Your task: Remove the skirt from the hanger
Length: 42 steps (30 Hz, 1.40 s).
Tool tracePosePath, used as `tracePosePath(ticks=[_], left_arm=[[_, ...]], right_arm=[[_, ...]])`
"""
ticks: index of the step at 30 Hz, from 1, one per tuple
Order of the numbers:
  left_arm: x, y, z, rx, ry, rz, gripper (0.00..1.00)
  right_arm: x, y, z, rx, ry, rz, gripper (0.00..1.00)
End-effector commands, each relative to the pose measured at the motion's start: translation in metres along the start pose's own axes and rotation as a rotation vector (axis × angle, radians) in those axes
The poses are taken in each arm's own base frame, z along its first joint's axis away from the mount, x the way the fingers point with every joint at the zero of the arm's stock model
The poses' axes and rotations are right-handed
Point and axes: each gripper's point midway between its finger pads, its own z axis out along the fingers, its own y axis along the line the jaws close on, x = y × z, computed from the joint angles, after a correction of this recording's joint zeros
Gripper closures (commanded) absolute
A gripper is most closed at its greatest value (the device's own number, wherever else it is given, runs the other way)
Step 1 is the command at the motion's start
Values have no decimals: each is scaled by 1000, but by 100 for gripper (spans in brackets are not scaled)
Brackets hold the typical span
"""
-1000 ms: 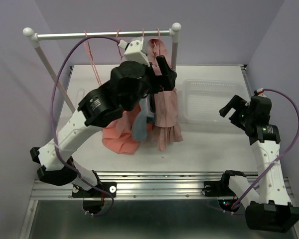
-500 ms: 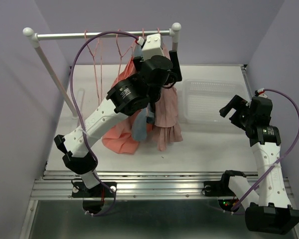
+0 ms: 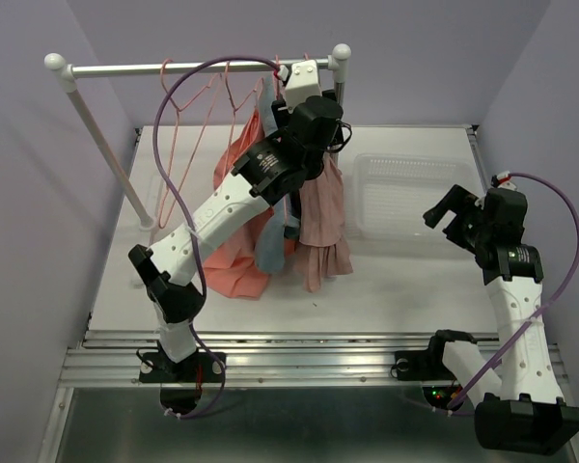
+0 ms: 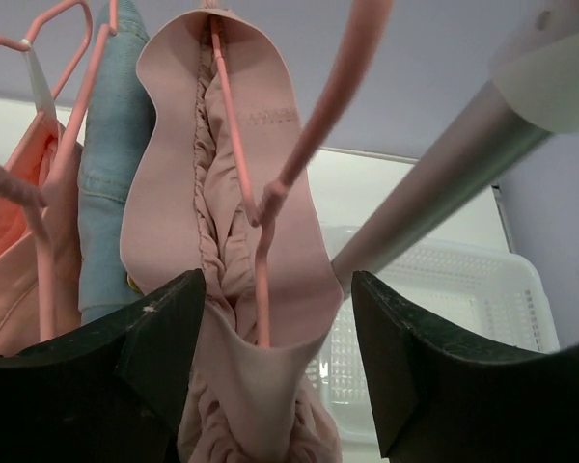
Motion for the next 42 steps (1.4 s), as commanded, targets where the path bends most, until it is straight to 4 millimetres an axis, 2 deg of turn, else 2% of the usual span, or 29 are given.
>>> tracePosePath(ticks=[1,8,9,12,18,22,23,25,30,34,38,42], left_arm=[[-40,4,2,-9,-104,-49,30],[-45,10,10,-54,-141,-51,37],[-48,11,9,-52,-146,-49,42],[-56,11,7,-55,-171,-66,49],[-60,16,16,-70,-189,-54,61],[-60,18,23,-72,-189,-52,79],[-62,16,23,-65,-194,-48,81],[-63,14,23,-52,-199,-44,99],[-78,2,17,16,-232,-21,100],[-90,-4,4,34,-273,22,100],[-110,0,-17,6,-327,21,100],[-118,8,-32,-30,-354,13,100]], right_arm=[[-9,6,1,-32,-42,-24,0],[-8,5,3,-32,-40,-26,0],[-8,5,4,-32,-35,-25,0],[-8,5,5,-33,-31,-25,0],[-7,6,7,-36,-24,-25,0],[-8,7,8,-38,-24,-26,0],[-8,7,8,-37,-22,-26,0],[-9,8,9,-41,-20,-26,0],[-8,10,10,-51,-9,-30,0],[-8,11,9,-59,-9,-32,0],[-8,12,8,-66,-14,-35,0],[-9,14,6,-74,-17,-36,0]])
